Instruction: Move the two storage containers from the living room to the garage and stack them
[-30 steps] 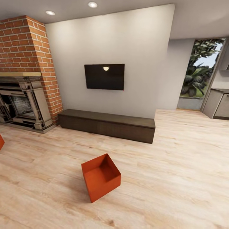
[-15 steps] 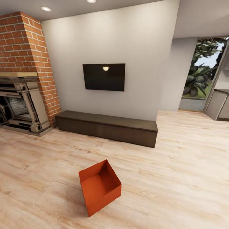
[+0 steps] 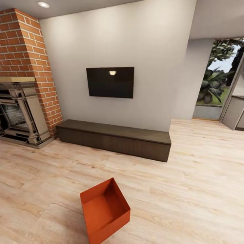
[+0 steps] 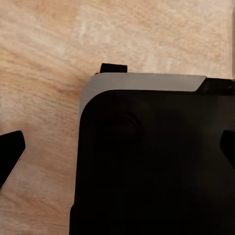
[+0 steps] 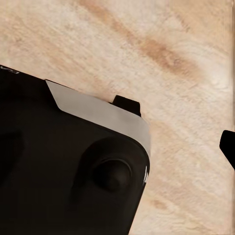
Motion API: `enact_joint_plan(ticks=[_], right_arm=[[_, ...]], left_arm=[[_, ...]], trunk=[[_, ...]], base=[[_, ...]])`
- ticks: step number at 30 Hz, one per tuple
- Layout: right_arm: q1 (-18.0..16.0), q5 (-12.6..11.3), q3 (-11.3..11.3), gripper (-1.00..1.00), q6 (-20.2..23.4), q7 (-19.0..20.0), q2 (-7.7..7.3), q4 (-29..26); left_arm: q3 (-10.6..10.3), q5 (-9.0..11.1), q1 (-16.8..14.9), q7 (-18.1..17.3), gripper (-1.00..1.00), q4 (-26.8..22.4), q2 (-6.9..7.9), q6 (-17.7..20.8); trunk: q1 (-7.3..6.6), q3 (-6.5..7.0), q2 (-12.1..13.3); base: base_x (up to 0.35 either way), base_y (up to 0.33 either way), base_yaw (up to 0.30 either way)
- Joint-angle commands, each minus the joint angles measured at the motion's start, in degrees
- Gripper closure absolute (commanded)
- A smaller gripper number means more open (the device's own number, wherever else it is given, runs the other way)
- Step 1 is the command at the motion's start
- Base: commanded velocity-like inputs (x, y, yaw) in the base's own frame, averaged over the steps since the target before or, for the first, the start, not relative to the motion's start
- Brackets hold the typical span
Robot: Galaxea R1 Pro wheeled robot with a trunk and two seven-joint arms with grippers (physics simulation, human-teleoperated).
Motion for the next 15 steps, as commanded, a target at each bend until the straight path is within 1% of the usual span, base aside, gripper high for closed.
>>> enact_joint_plan(ticks=[1, 15], right_arm=[[-0.05, -0.56, 0.49, -1.00, -0.26, -0.10, 0.04, 0.14], [-0.05, -0.55, 0.49, -1.00, -0.31, -0.10, 0.04, 0.14]], left_arm=[[0.08, 0.44, 0.00, 0.00, -1.00, -0.05, -0.01, -0.14], [0.08, 0.46, 0.00, 0.00, -1.00, -0.08, -0.04, -0.17]], trunk=[[0.03, -0.05, -0.02], [0.03, -0.05, -0.02]], base=[[0.324, 0.000, 0.000], [0.324, 0.000, 0.000]])
